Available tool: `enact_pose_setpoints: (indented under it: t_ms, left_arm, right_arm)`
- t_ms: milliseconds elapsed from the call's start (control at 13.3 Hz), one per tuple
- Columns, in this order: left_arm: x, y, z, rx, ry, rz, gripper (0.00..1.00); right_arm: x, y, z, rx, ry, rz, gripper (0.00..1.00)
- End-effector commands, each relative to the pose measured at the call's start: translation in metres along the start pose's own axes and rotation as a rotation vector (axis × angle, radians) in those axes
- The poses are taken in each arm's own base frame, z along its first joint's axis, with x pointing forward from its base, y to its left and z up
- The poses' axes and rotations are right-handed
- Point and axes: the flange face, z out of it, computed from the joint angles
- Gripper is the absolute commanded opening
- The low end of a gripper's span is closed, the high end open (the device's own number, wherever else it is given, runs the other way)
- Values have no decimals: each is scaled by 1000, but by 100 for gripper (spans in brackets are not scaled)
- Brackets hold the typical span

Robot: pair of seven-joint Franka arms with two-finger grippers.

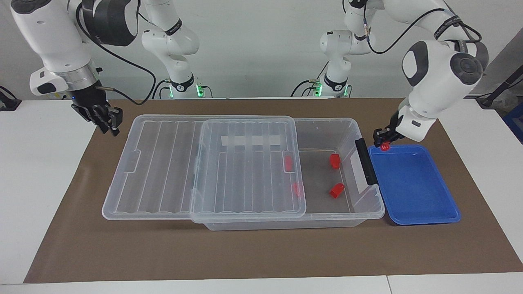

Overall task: Place red block in blue tray from box
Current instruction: 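Lift the red block with the left gripper over the blue tray, then lower the block into the tray while the right gripper reaches the lid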

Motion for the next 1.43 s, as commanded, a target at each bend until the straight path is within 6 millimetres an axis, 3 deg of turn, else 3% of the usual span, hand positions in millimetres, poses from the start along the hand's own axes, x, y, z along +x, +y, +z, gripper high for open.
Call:
enact_pose_setpoints:
  t_ms: [0, 150, 375, 600, 900, 1050, 1350]
  left_arm:
    - [3, -35, 17, 20, 100, 63, 0]
    - [3, -57, 43, 65, 206, 75, 0]
    - [9, -79, 55, 78, 248, 92, 0]
    - [7, -106, 106, 77, 248, 52, 0]
    - [22, -107, 151, 75, 248, 58, 0]
    - [27, -104, 167, 75, 252, 65, 0]
    - [22, -109, 183, 78, 248, 88, 0]
  right_arm:
    - [-1, 10, 20, 14, 10, -63, 0]
    - [-4, 13, 38, 14, 13, -79, 0]
    - [-7, 7, 60, 16, 7, -86, 0]
    - [-14, 4, 76, 14, -12, -88, 0]
    - [-12, 9, 77, 16, 11, -93, 0]
    - [-14, 18, 89, 12, -7, -170, 0]
    - [-14, 31, 104, 9, -3, -171, 0]
